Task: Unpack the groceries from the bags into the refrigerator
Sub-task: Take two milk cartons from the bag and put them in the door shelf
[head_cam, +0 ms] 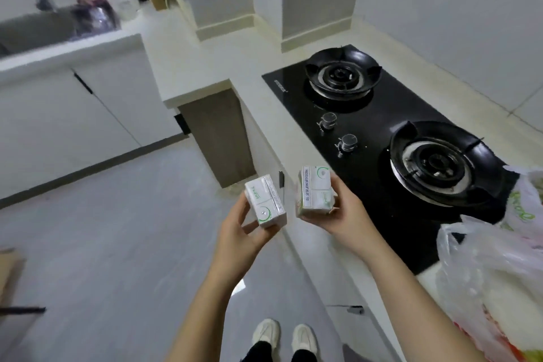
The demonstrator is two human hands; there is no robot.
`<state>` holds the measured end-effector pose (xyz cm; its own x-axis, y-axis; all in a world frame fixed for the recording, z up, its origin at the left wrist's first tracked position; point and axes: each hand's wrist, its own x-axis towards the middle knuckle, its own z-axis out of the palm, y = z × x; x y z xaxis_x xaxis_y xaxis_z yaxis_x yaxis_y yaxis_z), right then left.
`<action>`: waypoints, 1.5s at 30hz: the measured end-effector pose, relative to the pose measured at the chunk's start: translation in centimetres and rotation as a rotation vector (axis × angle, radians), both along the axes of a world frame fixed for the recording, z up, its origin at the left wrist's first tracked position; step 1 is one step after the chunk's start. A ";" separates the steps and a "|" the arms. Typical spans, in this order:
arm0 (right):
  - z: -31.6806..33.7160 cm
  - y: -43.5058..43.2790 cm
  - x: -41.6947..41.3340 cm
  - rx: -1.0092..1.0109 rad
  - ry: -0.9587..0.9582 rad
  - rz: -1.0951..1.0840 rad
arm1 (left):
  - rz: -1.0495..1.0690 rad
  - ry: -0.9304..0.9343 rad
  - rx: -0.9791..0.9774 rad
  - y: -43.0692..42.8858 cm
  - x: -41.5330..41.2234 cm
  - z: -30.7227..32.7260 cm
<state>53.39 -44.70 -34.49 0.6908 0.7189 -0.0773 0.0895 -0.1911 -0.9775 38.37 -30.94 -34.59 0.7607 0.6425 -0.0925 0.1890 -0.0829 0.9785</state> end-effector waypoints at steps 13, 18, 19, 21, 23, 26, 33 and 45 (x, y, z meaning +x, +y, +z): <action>6.8 12.7 -10.4 0.185 -0.140 0.559 | 0.733 -0.151 0.201 2.3 -16.0 7.9; 9.6 16.7 -18.7 0.269 -0.186 0.733 | 0.933 -0.190 0.264 1.6 -24.4 10.4; 10.1 17.1 -20.3 0.289 -0.188 0.767 | 0.957 -0.189 0.281 1.4 -25.9 10.7; 11.0 17.9 -23.5 0.334 -0.215 0.832 | 1.015 -0.188 0.321 0.9 -28.7 11.5; 11.9 18.4 -26.6 0.375 -0.225 0.873 | 1.065 -0.194 0.365 0.5 -31.4 12.1; 12.7 19.1 -30.7 0.425 -0.206 0.945 | 1.113 -0.215 0.375 0.0 -35.1 13.0; 13.8 20.6 -38.2 0.475 -0.231 1.051 | 1.177 -0.175 0.554 -0.1 -42.7 14.3; 16.8 23.2 -47.8 0.618 -0.245 1.254 | 1.422 -0.096 0.707 -2.6 -51.5 16.7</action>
<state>5.61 -21.54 -17.71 -0.4702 0.7293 0.4970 0.0549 0.5863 -0.8083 -13.09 -33.58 -17.92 -0.4856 0.6950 0.5303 0.4478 -0.3232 0.8336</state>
